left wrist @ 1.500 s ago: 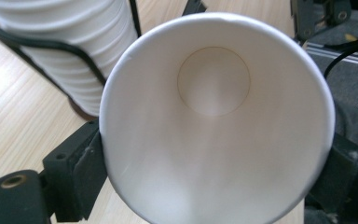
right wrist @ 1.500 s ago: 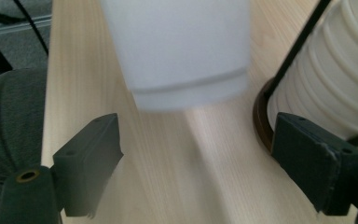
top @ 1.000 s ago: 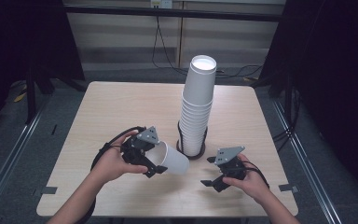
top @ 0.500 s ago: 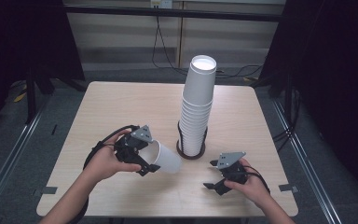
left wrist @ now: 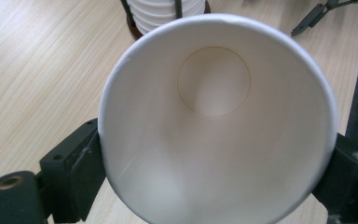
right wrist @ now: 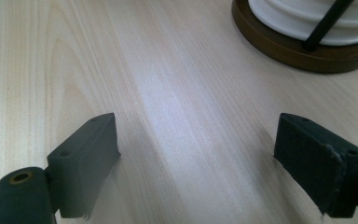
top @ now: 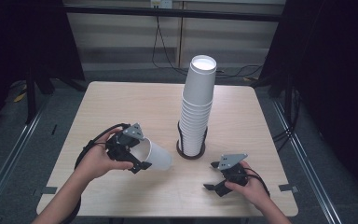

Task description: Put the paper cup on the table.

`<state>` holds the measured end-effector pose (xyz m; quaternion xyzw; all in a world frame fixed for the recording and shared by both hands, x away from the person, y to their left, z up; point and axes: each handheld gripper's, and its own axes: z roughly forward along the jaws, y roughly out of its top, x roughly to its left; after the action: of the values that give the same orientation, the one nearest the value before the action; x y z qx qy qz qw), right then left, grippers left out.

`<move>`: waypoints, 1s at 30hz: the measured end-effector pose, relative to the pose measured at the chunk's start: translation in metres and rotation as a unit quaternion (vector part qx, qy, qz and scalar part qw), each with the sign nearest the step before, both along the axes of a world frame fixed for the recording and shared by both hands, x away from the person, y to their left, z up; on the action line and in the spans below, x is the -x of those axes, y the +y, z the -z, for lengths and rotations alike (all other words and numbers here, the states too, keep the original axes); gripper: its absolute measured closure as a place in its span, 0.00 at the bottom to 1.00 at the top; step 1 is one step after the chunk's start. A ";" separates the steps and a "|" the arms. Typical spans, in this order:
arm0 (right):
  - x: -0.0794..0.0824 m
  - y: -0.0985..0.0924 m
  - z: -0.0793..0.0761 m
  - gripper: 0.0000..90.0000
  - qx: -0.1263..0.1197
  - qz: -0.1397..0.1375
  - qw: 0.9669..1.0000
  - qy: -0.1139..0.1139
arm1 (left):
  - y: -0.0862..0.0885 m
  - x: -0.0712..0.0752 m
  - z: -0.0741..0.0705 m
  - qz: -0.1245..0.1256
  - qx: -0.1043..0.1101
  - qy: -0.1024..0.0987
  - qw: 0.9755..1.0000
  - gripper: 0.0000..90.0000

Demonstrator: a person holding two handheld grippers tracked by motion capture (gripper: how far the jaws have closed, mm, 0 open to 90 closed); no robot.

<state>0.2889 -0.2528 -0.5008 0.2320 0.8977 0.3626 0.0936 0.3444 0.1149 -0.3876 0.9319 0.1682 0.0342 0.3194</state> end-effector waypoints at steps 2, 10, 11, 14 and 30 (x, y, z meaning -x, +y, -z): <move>0.000 -0.001 0.002 0.13 -0.008 0.004 1.000 0.000 | 0.002 -0.001 0.000 -0.002 -0.003 -0.002 1.000 0.11; 0.001 -0.002 0.002 0.13 -0.011 0.011 1.000 0.001 | 0.011 -0.006 0.002 -0.016 -0.017 0.002 1.000 0.11; 0.001 -0.002 0.002 0.13 -0.011 0.011 1.000 0.001 | 0.012 -0.006 0.003 -0.020 -0.018 0.005 1.000 0.11; 0.001 -0.002 0.002 0.13 -0.010 0.010 1.000 0.001 | 0.015 -0.007 0.004 -0.024 -0.024 0.009 0.999 0.10; 0.001 -0.002 0.003 0.13 -0.011 0.010 1.000 0.001 | 0.024 -0.012 0.006 -0.045 -0.041 0.004 0.998 0.08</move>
<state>0.2883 -0.2545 -0.5033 0.2422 0.8915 0.3710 0.0943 0.3561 0.1386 -0.3934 0.9359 0.2099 0.0517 0.2780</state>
